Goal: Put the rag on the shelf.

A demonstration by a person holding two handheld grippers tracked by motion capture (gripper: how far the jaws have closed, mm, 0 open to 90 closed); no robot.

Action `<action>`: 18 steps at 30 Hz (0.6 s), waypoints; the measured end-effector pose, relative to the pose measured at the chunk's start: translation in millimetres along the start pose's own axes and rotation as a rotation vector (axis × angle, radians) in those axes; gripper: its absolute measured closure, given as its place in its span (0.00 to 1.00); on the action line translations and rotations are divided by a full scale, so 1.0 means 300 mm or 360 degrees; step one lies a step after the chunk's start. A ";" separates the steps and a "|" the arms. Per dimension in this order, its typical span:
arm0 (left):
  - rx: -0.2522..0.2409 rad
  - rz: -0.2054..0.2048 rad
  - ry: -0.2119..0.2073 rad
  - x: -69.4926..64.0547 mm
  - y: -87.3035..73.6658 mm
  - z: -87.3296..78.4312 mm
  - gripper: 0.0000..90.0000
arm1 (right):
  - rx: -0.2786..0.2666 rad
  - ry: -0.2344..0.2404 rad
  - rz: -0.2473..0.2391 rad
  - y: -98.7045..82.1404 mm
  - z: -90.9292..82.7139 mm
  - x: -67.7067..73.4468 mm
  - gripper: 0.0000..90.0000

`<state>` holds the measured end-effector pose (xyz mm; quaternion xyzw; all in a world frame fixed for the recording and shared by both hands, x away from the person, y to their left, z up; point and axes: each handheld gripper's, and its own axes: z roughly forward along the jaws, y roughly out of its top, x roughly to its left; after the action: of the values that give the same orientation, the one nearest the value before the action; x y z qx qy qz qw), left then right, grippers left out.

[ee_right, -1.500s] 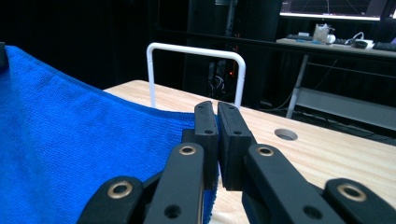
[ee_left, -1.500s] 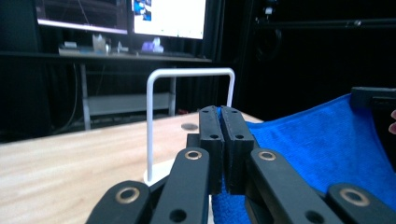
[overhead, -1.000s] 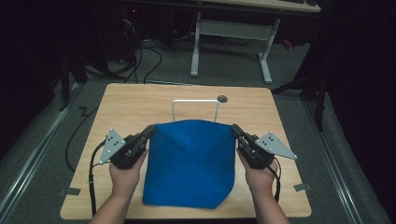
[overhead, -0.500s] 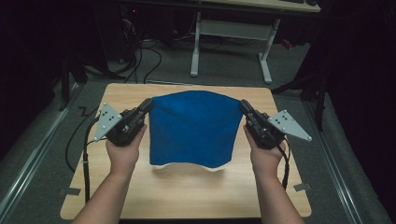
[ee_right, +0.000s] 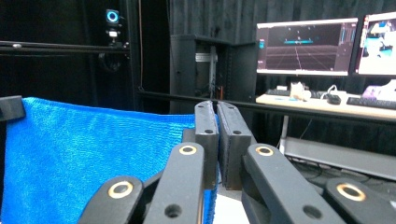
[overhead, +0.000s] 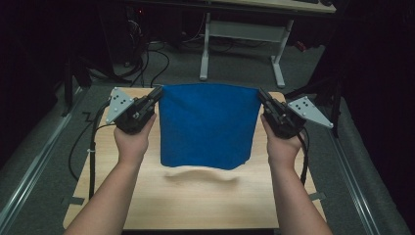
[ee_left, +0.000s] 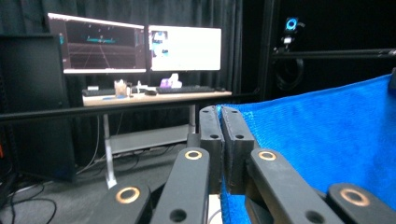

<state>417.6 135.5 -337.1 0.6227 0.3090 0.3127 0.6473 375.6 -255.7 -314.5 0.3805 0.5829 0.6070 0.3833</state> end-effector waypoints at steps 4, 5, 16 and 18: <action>0.0055 0.0008 0.0025 0.026 -0.006 0.042 0.98 | 0.0036 -0.0013 0.0026 -0.007 0.044 -0.028 0.98; 0.0074 0.0006 0.0036 0.034 -0.006 0.053 0.98 | 0.0047 -0.0019 0.0030 -0.008 0.056 -0.033 0.98; 0.0150 0.0042 0.0151 0.107 0.005 0.151 0.98 | 0.0034 -0.0086 -0.0033 0.030 0.178 -0.070 0.98; 0.0132 0.0059 0.0161 0.112 0.022 0.162 0.98 | 0.0036 -0.0091 -0.0032 0.044 0.198 -0.077 0.98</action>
<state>476.3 132.4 -329.1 0.6380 0.3426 0.3427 0.5984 439.0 -252.4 -299.9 0.3961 0.5825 0.5853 0.4016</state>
